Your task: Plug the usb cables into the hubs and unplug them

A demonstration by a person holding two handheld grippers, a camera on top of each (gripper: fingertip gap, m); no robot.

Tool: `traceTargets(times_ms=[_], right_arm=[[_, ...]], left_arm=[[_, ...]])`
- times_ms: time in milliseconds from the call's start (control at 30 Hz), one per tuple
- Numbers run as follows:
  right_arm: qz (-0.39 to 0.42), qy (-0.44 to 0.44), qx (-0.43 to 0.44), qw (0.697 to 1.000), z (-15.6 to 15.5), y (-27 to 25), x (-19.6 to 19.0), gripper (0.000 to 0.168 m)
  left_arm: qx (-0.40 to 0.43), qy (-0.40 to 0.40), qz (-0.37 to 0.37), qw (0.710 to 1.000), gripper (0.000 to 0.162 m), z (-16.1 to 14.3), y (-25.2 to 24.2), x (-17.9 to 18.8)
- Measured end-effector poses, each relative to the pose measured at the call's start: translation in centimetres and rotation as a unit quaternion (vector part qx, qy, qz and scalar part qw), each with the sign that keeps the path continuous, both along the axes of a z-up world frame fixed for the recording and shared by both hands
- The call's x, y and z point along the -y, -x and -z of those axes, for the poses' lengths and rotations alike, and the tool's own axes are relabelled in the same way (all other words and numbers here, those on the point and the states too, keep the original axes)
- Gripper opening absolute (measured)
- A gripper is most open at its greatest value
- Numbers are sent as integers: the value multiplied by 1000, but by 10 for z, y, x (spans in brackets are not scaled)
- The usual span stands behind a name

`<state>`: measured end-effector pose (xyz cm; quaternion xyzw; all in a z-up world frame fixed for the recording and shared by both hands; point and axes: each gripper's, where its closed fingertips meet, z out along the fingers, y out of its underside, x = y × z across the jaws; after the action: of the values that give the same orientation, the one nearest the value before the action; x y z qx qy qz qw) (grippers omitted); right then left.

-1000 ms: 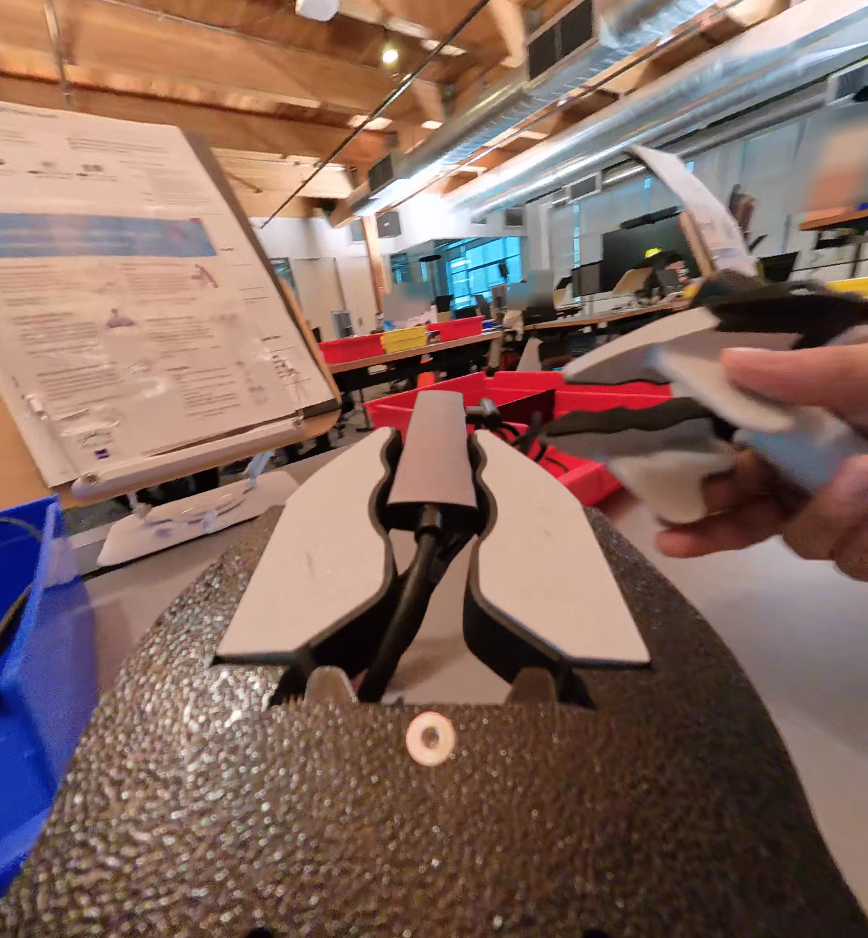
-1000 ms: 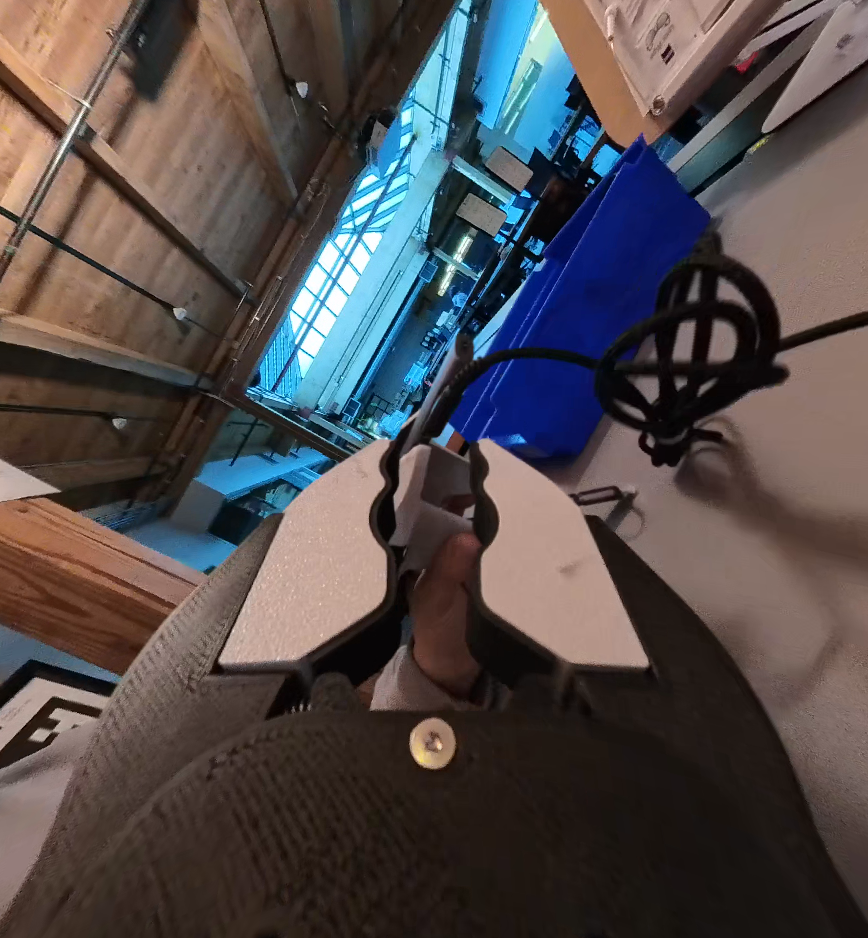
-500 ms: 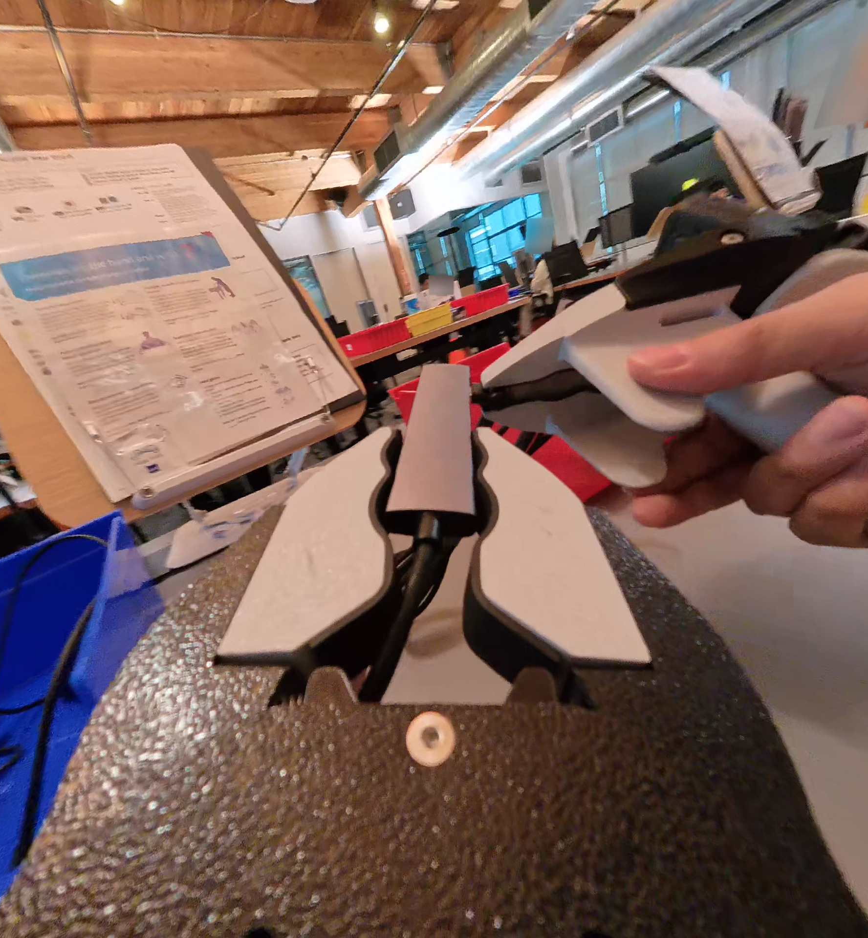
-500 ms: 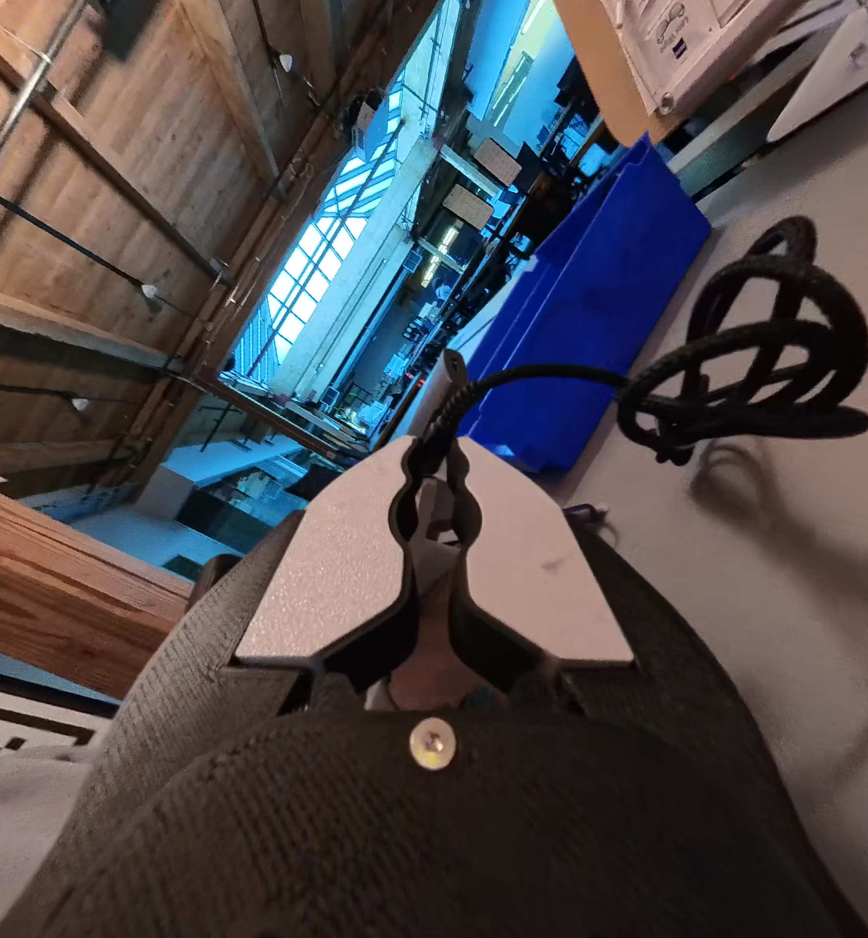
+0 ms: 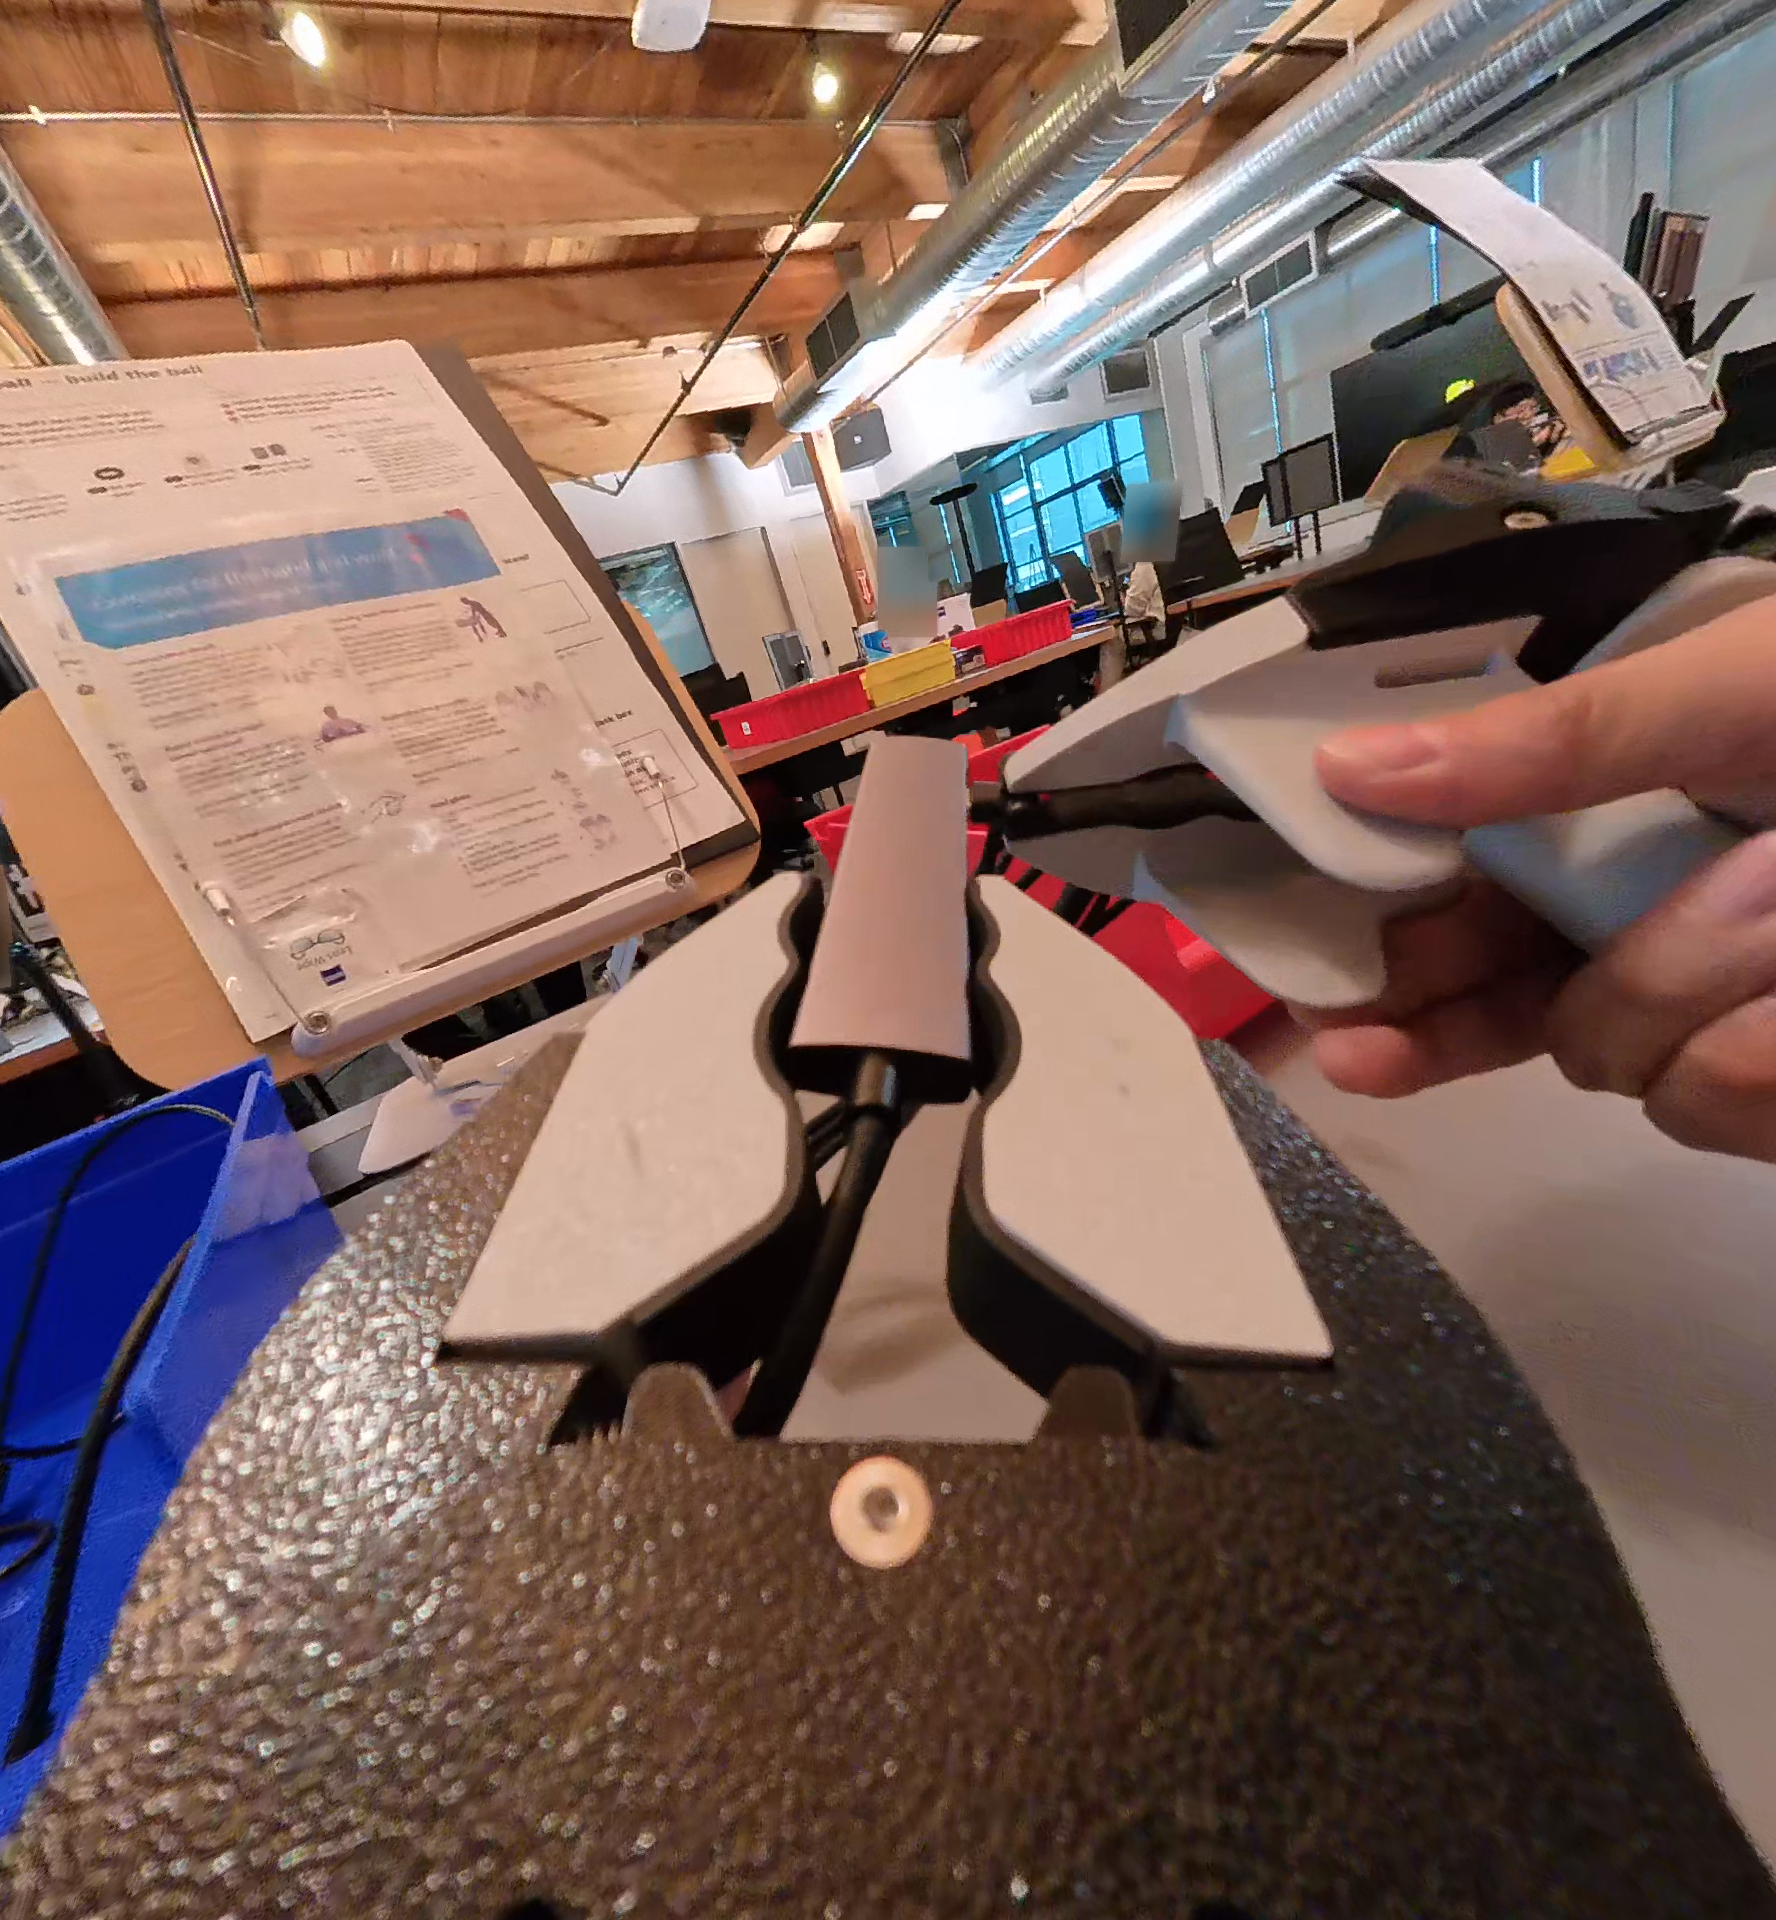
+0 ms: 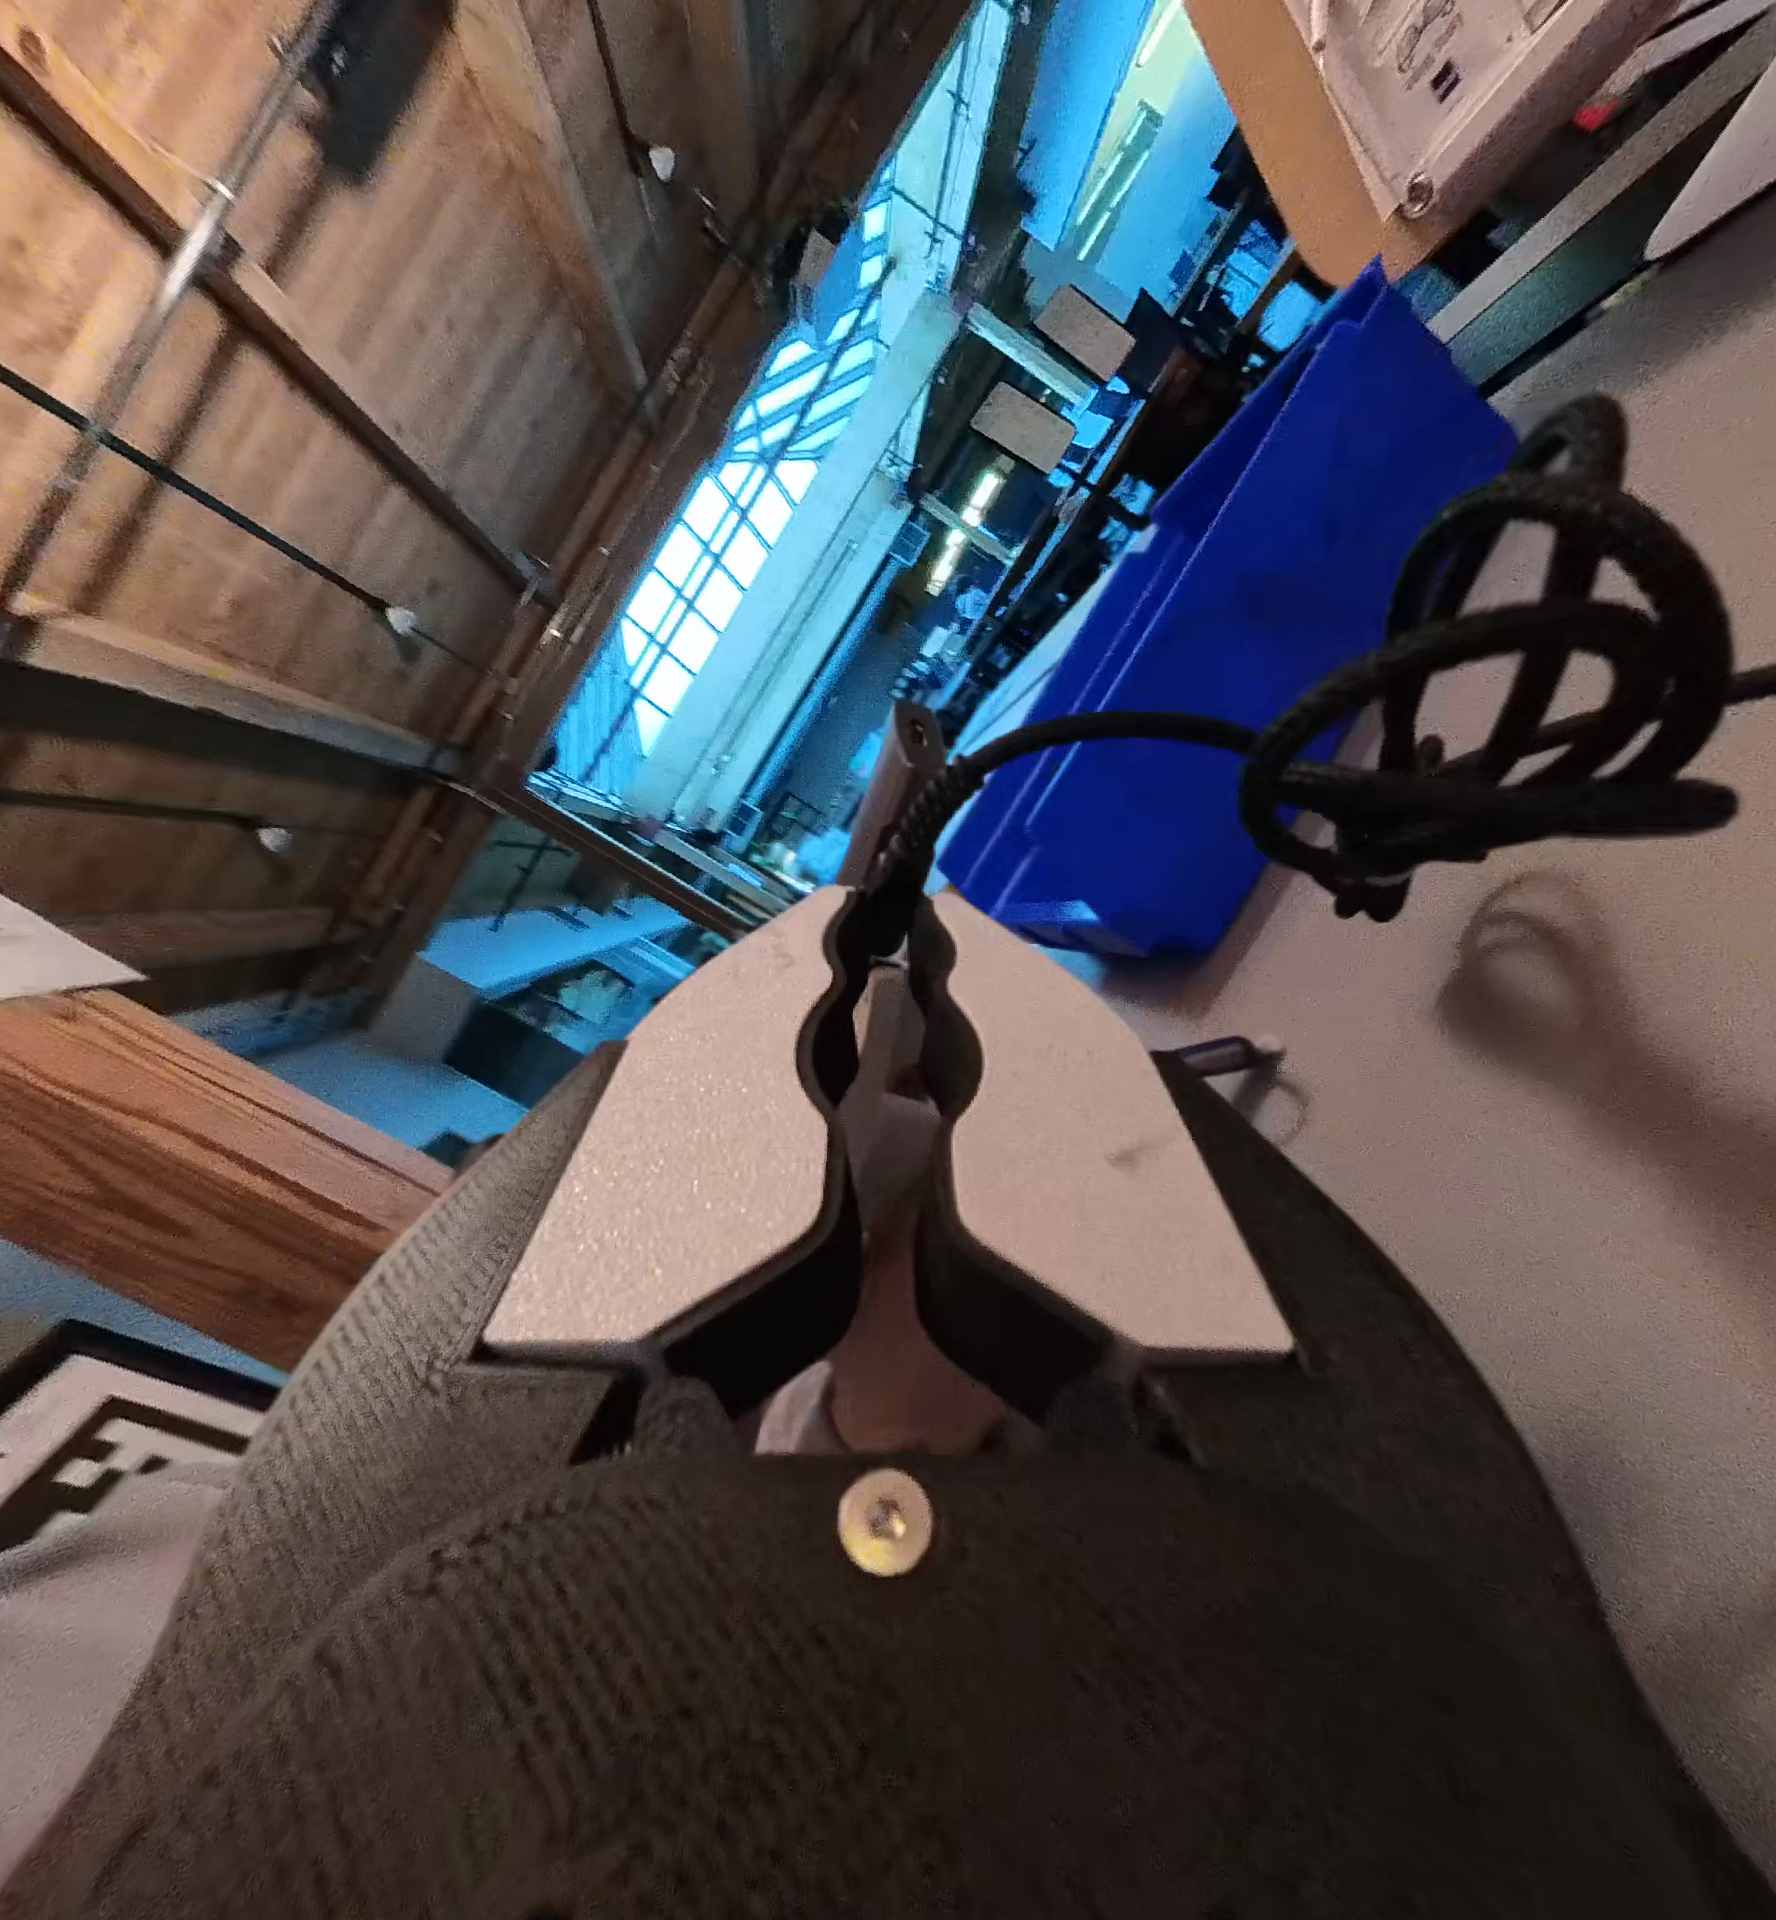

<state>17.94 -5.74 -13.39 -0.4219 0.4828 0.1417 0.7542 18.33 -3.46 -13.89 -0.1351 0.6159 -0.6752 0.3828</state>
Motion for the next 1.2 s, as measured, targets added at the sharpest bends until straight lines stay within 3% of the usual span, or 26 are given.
traceTargets(times_ms=[67,133,300,500,800,933,1100,1200], right_arm=[[13,70,20,997,2,0,1,10],[-7,28,0,1000,-4,1,-1,9],[4,-36,-14,999,-6,-3,-2,10],[9,-55,-3,998,-8,-7,-6,9],[22,90,51,994,-7,0,-8,12],[5,-15,-1,1000,-5,5,-2,11],[26,12,5,1000,-5,10,6,10],[36,-18,1,999,-4,12,11,10]], left_arm=[[3,-7,-1,1000,26,1,0,1],[29,-4,4,1000,26,-5,3,0],[6,25,37,999,26,-5,5,1],[1,36,39,999,26,-6,3,-2],[57,-26,-24,998,26,-5,2,-7],[31,-18,5,999,27,-2,3,0],[36,-27,4,999,27,-1,8,7],[23,-18,19,999,26,0,10,11]])
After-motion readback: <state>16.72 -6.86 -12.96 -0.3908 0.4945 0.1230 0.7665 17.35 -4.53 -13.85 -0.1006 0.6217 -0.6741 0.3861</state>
